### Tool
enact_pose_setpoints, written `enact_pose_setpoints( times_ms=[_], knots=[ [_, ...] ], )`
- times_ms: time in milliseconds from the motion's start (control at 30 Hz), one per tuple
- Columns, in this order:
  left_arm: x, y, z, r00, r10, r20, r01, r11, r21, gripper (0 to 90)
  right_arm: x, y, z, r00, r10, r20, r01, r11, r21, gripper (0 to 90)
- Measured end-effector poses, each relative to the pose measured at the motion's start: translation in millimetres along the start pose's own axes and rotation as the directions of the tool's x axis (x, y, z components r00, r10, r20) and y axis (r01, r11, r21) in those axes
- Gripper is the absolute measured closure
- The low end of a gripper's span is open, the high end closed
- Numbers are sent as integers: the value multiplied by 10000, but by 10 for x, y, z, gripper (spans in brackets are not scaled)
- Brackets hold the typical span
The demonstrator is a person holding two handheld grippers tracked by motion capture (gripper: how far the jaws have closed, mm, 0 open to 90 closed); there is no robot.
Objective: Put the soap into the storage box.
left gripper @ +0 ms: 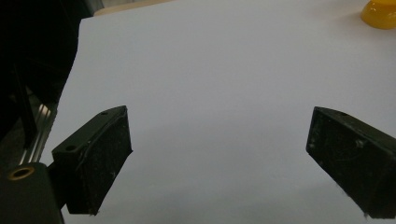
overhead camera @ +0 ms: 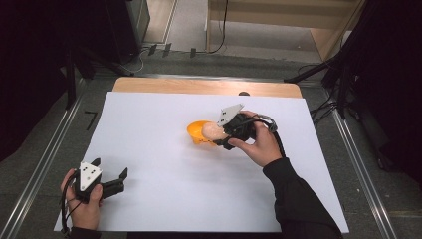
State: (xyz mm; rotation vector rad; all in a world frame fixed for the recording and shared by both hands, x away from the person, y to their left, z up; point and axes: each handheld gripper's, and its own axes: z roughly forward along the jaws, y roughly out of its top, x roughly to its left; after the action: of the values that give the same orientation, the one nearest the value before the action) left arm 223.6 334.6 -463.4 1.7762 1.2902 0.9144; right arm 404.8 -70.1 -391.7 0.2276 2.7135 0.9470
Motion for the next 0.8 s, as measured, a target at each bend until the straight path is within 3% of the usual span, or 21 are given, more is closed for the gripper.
enact_pose_setpoints(
  times_ms=[233,333,800],
  knots=[
    [0,0,0,10000,1,18,-1,10000,-4,71,-38,45,71,9998,-193,107,191,9997,148,329],
    [1,0,0,10000,-2,29,2,10000,-6,71,-57,90,99,9998,-202,-57,202,9998,0,329],
    [1,-1,0,10000,-34,42,34,10000,-34,71,-118,184,287,9993,-285,-228,293,9988,382,329]
  ],
)
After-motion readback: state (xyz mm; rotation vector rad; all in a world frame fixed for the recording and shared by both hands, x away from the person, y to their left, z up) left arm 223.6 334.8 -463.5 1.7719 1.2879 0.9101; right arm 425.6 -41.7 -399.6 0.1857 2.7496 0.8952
